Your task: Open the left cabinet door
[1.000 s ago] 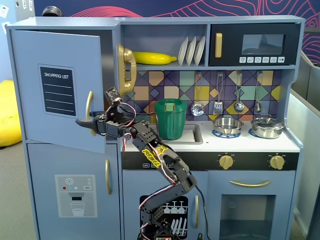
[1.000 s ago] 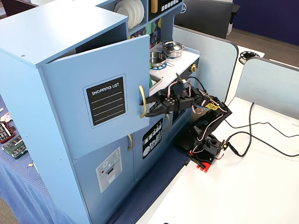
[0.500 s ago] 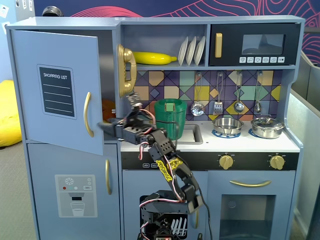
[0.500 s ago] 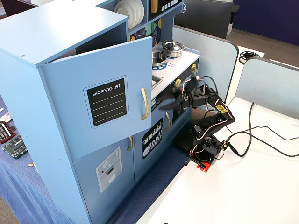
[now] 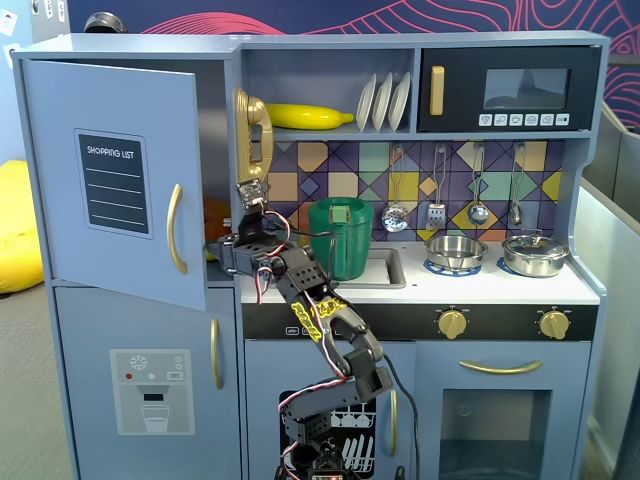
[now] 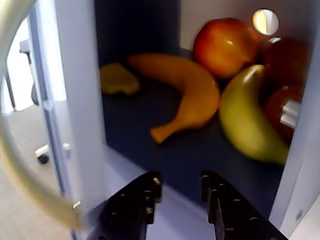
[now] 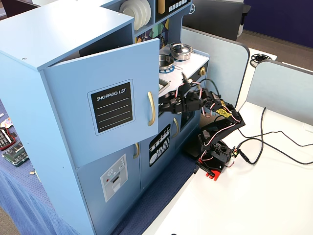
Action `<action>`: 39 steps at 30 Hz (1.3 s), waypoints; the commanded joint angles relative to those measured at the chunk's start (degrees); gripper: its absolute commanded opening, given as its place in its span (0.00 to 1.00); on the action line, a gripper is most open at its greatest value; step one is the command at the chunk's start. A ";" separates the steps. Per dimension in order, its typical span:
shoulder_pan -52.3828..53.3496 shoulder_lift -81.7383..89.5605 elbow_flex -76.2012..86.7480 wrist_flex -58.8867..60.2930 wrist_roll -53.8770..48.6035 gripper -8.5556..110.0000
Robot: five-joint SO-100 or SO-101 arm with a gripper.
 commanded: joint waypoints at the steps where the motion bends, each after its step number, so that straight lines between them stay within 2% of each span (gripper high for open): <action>1: -6.15 -2.46 -4.22 -3.87 -3.34 0.07; 12: -29.09 -1.67 -2.11 -8.35 -9.05 0.07; 16: -29.27 -2.02 -0.70 -10.55 -8.44 0.07; 21: -13.01 2.46 3.87 -1.67 -3.08 0.07; 26: 11.25 12.22 23.03 1.41 7.91 0.07; 30: 26.10 20.65 37.18 10.37 10.02 0.07; 36: 41.13 29.36 53.53 21.36 12.39 0.07; 39: 44.21 32.26 58.45 25.66 17.40 0.07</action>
